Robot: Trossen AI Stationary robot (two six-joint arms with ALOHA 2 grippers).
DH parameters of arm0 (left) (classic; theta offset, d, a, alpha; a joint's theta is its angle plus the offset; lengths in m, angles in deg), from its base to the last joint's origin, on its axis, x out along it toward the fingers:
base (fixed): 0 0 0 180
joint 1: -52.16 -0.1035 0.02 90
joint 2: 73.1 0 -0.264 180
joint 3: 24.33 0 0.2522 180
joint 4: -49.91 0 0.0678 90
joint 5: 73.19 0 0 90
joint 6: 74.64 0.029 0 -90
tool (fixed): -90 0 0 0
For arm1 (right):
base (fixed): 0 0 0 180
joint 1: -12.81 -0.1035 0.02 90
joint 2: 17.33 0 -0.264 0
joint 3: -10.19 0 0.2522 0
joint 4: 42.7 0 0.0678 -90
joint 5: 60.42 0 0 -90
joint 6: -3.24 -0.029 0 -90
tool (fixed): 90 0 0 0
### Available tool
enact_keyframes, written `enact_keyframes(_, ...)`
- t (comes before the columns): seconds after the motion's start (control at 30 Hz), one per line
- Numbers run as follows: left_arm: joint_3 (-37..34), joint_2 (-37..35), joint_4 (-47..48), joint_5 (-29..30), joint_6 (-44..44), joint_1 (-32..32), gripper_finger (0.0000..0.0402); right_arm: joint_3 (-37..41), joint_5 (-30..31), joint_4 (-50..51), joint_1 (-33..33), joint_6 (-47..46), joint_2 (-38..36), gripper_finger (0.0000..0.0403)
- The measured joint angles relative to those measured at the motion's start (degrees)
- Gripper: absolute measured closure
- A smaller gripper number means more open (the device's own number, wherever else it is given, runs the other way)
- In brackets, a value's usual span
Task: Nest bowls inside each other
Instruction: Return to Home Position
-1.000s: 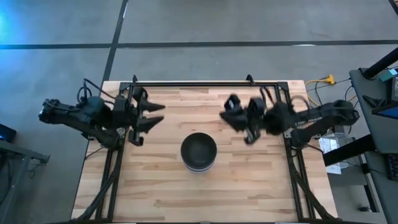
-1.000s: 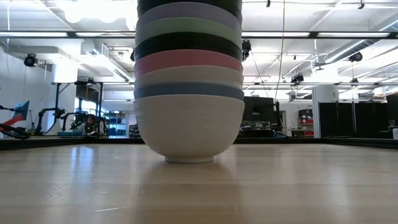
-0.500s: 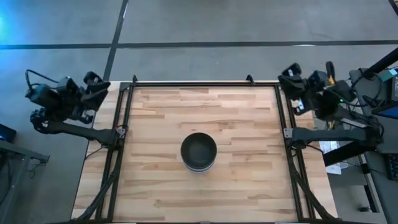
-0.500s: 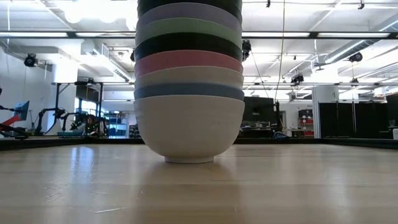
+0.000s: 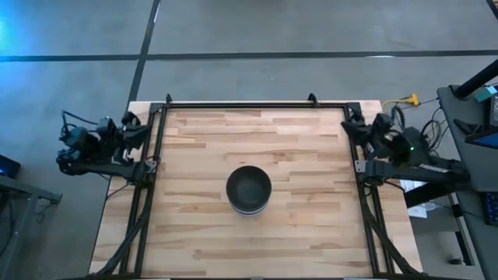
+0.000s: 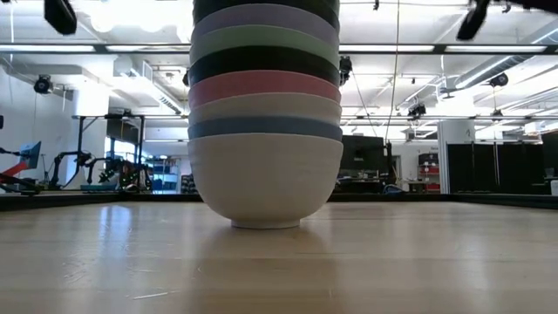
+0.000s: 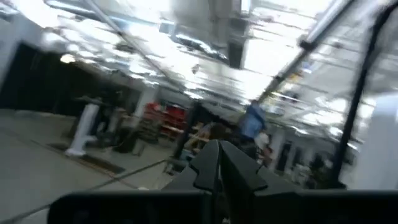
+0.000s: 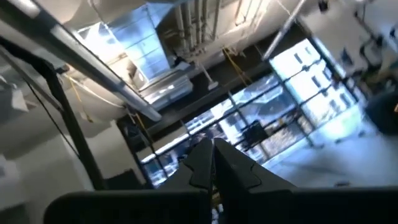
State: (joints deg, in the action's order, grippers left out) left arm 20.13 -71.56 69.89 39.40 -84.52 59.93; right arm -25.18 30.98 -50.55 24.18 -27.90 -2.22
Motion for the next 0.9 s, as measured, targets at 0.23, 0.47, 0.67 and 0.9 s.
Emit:
enact_keyframes(0.23,-2.53,1.47,10.04,1.83,-7.55,0.0,0.0401,15.1,0.17,-1.6,-0.13,-10.74,-10.26,0.0394)
enact_keyframes(0.47,-10.02,0.29,17.83,-1.27,-19.61,0.01,0.0401,21.13,-0.09,9.22,-1.59,-19.66,-13.92,0.0395)
enact_keyframes(0.67,-22.3,0.0,4.62,-7.98,-26.82,0.0,0.0402,21.09,-0.19,13.61,-4.03,-15.63,-12.52,0.0395)
enact_keyframes(0.9,-30.14,2.36,-8.53,-16.21,-31.56,0.18,0.0401,20.96,0.15,21.34,-4.13,-14.61,-11.83,0.0394)
